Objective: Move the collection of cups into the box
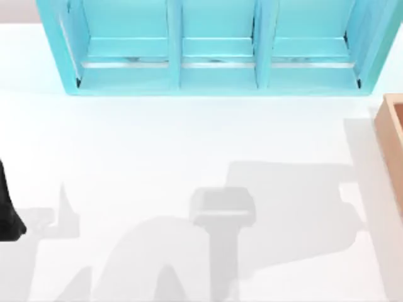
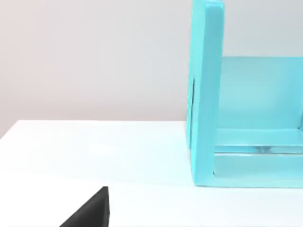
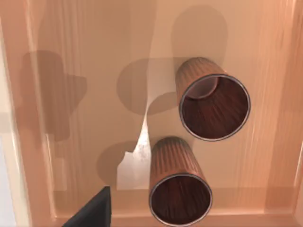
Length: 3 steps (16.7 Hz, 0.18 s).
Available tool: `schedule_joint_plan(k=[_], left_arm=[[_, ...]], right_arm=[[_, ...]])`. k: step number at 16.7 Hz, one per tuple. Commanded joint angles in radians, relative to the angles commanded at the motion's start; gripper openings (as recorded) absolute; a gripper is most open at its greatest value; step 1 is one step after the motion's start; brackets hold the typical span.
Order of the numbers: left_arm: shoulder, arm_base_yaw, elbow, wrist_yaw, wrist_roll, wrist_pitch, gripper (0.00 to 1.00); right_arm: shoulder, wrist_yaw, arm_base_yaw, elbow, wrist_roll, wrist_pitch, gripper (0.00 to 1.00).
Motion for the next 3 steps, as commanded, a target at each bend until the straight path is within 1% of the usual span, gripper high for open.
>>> schedule_joint_plan(k=[3], left_arm=[[0.000, 0.000, 0.000, 0.000, 0.000, 0.000, 1.00]], right_arm=[[-0.001, -0.001, -0.001, 0.050, 0.000, -0.048, 1.00]])
